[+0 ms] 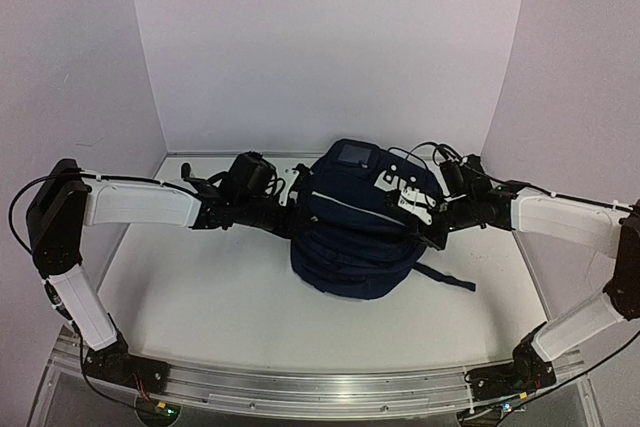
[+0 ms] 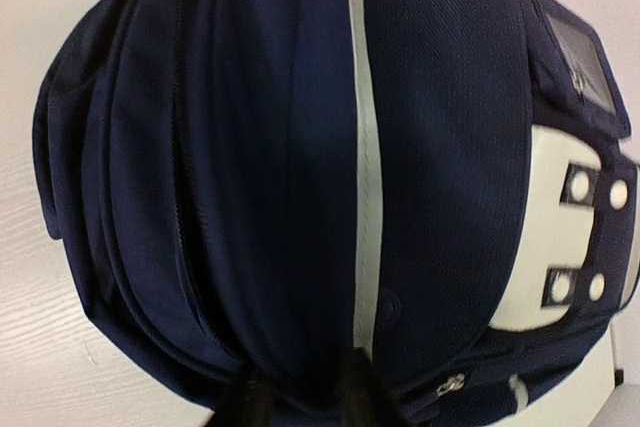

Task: Pack the student bag
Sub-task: Unzip the student bag at the center of the board.

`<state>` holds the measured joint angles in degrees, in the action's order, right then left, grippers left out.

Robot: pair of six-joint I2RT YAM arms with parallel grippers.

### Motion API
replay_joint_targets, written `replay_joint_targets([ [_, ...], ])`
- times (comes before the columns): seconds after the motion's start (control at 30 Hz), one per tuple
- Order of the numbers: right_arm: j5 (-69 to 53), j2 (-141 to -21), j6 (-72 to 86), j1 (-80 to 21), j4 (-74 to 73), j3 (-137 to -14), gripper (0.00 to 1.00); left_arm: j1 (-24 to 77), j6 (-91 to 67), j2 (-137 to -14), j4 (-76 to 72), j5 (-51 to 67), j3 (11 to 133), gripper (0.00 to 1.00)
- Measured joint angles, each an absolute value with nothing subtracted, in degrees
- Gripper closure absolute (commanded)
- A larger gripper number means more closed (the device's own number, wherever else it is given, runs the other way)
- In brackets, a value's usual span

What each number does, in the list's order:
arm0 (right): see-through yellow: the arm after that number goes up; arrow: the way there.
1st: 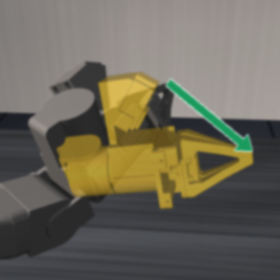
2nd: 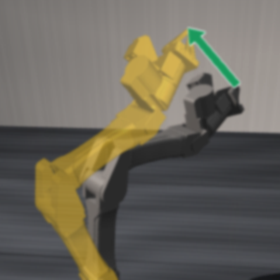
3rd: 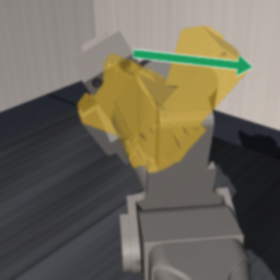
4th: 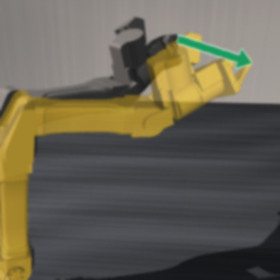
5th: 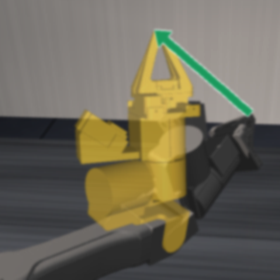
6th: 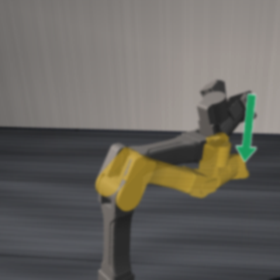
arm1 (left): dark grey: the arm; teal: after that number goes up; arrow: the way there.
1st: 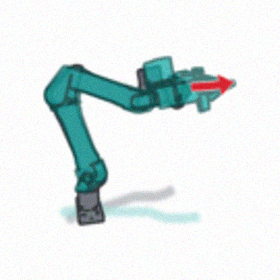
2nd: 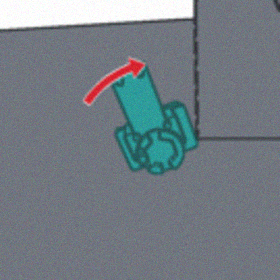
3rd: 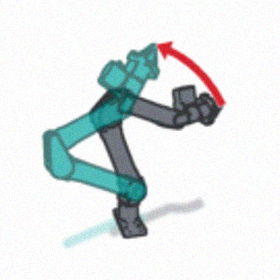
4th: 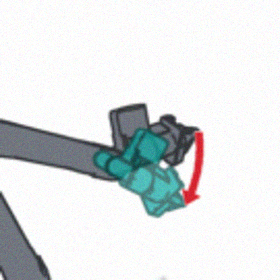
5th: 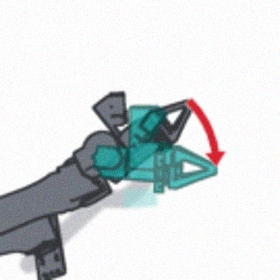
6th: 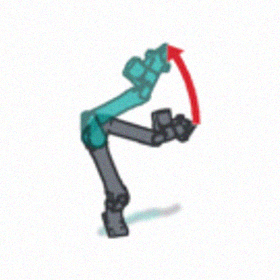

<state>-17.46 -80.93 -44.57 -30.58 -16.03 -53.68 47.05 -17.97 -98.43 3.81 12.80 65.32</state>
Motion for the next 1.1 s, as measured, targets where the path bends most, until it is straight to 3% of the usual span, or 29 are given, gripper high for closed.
replay_joint_targets([
  [0.1, -16.7, -81.1, -43.2, -28.8, -22.1, -56.1, 0.33, 46.8, -17.9, -98.6, 3.0, 15.9, 65.2, 1.00],
  [0.53, -15.0, -90.4, -33.8, -44.4, -23.8, -69.1, 0.36, 46.4, -19.9, -100.6, 2.3, 21.5, 65.3, 1.00],
  [0.63, -13.2, -94.1, -32.9, -45.3, -21.4, -69.1, 0.49, 46.4, -20.6, -100.6, 2.0, 22.1, 65.3, 1.00],
  [0.73, -9.9, -97.0, -32.5, -45.3, -18.6, -69.0, 0.79, 46.4, -21.1, -100.6, 1.9, 22.4, 65.2, 1.00],
  [0.83, -6.7, -97.3, -32.1, -45.3, -16.4, -68.7, 1.00, 46.4, -21.2, -100.6, 1.9, 21.9, 65.2, 1.00],
  [1.1, -2.9, -90.9, -33.5, -45.7, -13.6, -63.8, 1.00, 45.9, -21.4, -99.9, 2.5, 15.3, 65.3, 1.00],
])
